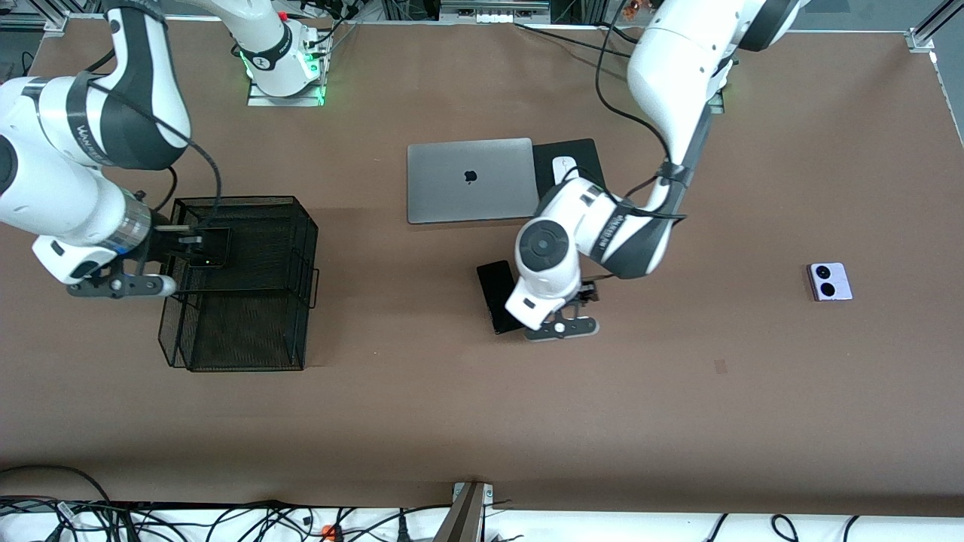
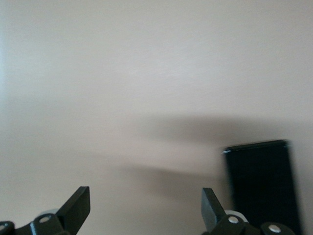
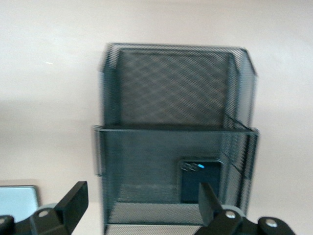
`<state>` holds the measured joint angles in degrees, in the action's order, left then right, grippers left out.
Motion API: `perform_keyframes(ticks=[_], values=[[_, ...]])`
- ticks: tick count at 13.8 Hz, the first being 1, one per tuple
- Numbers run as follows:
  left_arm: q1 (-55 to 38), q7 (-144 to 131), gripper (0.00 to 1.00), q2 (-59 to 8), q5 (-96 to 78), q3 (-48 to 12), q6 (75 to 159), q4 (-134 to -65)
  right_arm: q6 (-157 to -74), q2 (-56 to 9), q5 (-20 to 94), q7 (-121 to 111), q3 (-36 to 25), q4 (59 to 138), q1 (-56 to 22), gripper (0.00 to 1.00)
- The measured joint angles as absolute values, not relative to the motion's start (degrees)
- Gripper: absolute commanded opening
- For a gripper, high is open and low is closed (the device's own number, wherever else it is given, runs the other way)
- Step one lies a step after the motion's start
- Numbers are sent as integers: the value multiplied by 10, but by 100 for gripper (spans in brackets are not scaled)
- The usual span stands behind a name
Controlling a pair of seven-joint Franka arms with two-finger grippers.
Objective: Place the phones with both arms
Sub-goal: 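Lower the tall black phone beside the laptop and open the left gripper, then grasp the tall phone with the right gripper while the left gripper grasps the white phone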
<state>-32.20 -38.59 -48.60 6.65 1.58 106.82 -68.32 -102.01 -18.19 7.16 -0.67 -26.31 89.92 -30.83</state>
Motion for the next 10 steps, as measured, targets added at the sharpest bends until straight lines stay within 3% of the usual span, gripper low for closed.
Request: perform_keyframes(ticks=[7, 10], values=[[-205, -142, 100, -443, 69, 19, 1011, -746, -1024, -344, 77, 170, -134, 713, -345, 100], [-154, -63, 100, -405, 97, 22, 1011, -796, -1111, -407, 77, 248, -65, 680, -349, 100]])
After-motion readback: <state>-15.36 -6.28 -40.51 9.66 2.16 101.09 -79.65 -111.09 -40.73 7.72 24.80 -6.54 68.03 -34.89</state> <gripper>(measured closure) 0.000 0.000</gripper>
